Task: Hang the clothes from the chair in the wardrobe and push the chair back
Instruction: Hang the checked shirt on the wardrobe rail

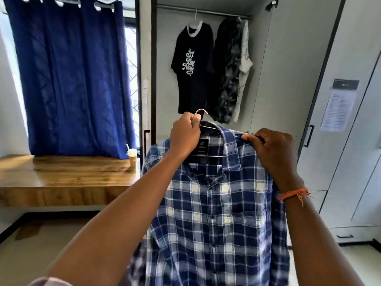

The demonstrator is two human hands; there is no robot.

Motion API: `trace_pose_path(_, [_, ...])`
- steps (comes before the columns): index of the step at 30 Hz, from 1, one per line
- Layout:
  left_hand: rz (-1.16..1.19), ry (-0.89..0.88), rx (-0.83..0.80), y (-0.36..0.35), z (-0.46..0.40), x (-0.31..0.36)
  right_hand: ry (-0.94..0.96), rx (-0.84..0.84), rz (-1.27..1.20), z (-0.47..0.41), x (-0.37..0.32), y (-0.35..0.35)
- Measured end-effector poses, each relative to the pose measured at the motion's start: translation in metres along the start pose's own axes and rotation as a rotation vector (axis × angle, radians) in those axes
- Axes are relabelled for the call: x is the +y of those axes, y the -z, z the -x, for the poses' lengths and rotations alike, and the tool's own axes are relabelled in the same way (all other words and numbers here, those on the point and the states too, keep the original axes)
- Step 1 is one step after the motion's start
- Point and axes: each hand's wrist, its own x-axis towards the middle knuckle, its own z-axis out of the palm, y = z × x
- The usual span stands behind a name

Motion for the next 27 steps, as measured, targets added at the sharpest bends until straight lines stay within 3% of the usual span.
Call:
trace_pose_path(6, [-0.070,-0.062,0.008,-0.096,-0.056,-0.057,0.030,-0.001,0.121,-0.035,0.058,-0.074])
trace_pose_path(12, [-0.115,0.050,0.012,-0.173,-0.125,-0.108,0.040,-0.023,0.138,-0.088,0.107,-0.157])
trace_pose_path(23, [0.082,0.146,0.020,-0.305,-0.262,-0.154,0.056,0.045,0.125,-0.179,0.225,-0.284])
trace_pose_path(27, [0.078,0.072,0.025,-0.354,-0.315,-0.153,0.071,0.101,0.162,-0.224,0.268,-0.303])
